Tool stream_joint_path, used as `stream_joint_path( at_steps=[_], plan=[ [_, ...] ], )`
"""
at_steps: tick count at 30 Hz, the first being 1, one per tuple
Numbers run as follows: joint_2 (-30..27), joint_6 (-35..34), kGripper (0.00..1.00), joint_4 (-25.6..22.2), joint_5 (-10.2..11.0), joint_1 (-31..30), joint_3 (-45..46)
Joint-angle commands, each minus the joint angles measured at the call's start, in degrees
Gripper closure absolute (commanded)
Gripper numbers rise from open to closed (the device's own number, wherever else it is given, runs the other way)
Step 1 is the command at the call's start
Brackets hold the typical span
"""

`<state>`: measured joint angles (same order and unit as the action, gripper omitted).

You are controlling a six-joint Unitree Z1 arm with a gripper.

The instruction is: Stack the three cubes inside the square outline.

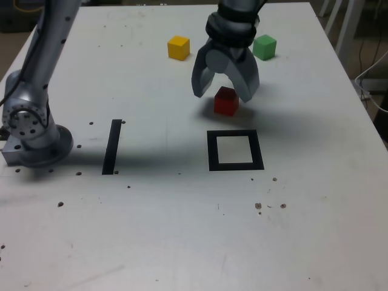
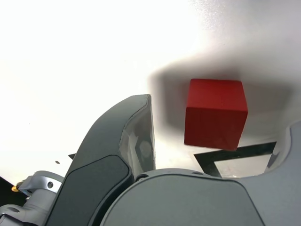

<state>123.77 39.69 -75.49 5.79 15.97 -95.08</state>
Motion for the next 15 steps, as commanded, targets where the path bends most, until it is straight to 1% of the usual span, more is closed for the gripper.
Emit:
stream_joint_path(
  at_steps=[1, 6, 9, 12, 15],
  plan=[
    [0.4, 0.1, 0.10, 0.3, -0.1, -0.2, 0.0],
    [1.2, 0.1, 0.13, 0.9, -0.3, -0.9, 0.2],
    [2.2, 0.1, 0.18, 1.2, -0.7, -1.4, 0.2],
    [3.1, 0.0, 0.27, 1.6, -1.1, -1.7, 0.2],
    [3.4, -0.4, 0.40, 1.9, -1.0, -1.7, 0.3]
  ],
)
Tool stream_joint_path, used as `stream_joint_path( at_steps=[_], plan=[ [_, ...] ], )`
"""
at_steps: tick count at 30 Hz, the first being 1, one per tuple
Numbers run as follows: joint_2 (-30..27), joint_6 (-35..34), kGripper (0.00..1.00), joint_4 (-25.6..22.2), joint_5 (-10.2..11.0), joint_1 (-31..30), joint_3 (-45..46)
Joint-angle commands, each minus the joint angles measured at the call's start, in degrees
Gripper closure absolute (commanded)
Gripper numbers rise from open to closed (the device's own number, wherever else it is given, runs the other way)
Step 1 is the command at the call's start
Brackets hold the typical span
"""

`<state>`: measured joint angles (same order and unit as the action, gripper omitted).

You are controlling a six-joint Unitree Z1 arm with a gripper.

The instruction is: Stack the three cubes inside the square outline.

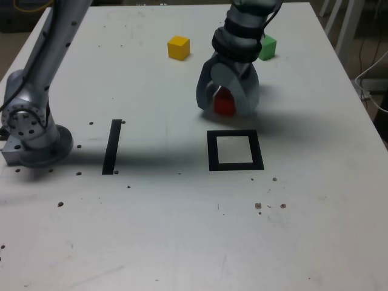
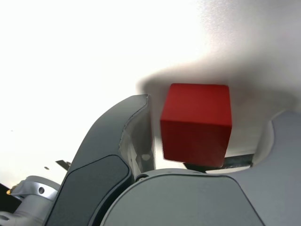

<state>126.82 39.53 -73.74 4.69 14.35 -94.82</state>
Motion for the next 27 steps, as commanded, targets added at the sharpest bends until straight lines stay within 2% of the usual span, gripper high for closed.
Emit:
stream_joint_path(
  at_steps=[1, 4, 7, 27],
  plan=[
    [0.3, -0.4, 0.48, 0.3, 0.3, -0.1, 0.0],
    [0.2, -0.6, 0.64, 0.6, 0.7, -0.2, 0.0],
    [0.1, -0.6, 0.71, 0.7, 0.8, -0.3, 0.1],
    [-2.7, -3.5, 0.72, -0.8, 0.9, -2.0, 0.5]
  ],
)
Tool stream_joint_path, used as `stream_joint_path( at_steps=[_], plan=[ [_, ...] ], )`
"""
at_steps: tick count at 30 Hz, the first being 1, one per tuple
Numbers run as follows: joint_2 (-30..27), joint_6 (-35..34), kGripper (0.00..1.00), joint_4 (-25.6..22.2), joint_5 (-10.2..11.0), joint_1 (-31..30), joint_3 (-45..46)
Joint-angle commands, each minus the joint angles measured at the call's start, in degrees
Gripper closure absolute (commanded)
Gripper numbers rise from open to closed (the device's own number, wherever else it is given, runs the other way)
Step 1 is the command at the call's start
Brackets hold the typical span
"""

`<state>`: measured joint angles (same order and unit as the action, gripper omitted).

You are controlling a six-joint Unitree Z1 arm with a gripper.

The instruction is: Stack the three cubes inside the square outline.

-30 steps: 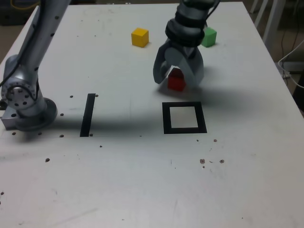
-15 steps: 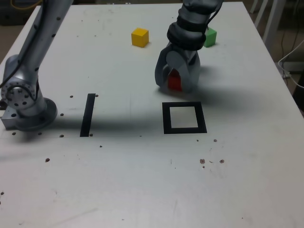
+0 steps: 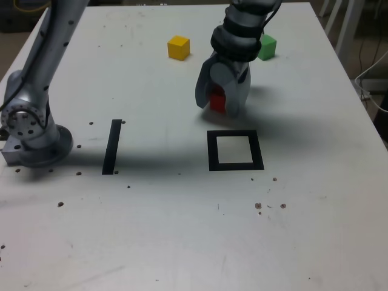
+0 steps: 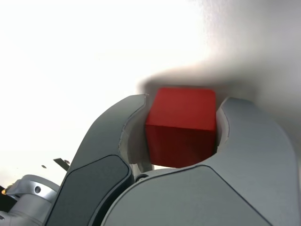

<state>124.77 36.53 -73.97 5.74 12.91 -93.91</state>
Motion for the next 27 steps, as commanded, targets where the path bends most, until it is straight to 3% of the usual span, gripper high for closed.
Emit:
stream_joint_path(
  at_steps=[1, 6, 14, 19, 27],
  plan=[
    [-0.9, -1.3, 0.72, -1.1, -0.3, -1.1, -0.7],
    [-2.1, -7.2, 0.72, -4.0, -2.4, -4.8, -3.0],
    [-2.6, -20.6, 0.71, -6.0, -7.9, -9.0, -2.9],
    [-2.3, -26.5, 0.71, -5.7, -9.4, -10.2, -2.4],
    [-1.3, -30.4, 0.71, -4.3, -11.9, -11.7, -2.4]
  ],
)
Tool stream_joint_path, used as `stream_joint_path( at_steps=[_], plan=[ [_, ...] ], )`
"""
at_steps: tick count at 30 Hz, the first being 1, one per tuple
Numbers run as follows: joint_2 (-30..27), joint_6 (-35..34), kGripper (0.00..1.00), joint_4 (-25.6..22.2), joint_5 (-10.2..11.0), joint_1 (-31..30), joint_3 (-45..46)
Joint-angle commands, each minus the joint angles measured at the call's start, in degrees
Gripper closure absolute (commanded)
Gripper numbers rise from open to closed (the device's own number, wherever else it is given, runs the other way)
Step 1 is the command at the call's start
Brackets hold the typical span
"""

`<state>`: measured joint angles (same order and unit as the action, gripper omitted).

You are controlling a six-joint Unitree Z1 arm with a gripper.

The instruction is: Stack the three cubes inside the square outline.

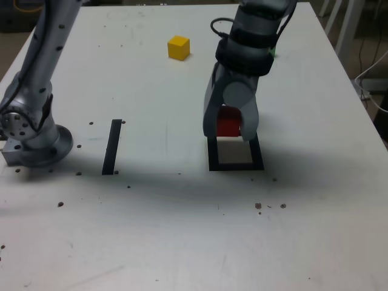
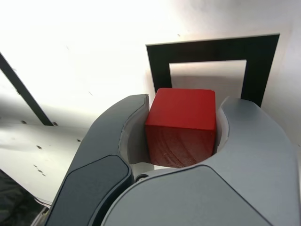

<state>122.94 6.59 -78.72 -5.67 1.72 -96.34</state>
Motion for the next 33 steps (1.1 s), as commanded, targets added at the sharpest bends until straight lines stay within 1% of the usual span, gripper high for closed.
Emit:
stream_joint_path(
  at_steps=[1, 8, 22, 24, 25, 26, 30, 31, 32, 33],
  plan=[
    [0.7, -0.7, 0.71, 0.8, -0.7, -0.7, 0.0],
    [1.9, -1.1, 0.71, 2.7, -1.8, -1.6, 0.7],
    [3.5, -0.7, 0.71, 5.8, -2.0, -1.6, 3.1],
    [3.7, -0.7, 0.69, 6.0, -2.0, -1.6, 3.2],
    [3.7, -0.7, 0.65, 6.0, -1.9, -1.5, 3.3],
    [3.7, -0.6, 0.58, 6.1, -1.9, -1.5, 3.4],
    [3.6, -0.4, 0.21, 6.4, -1.5, -1.4, 3.8],
    [3.5, -0.3, 0.14, 6.5, -1.4, -1.4, 3.9],
    [3.5, -0.3, 0.10, 6.5, -1.4, -1.4, 4.0],
    [3.4, -0.3, 0.08, 6.5, -1.3, -1.4, 4.1]
  ],
)
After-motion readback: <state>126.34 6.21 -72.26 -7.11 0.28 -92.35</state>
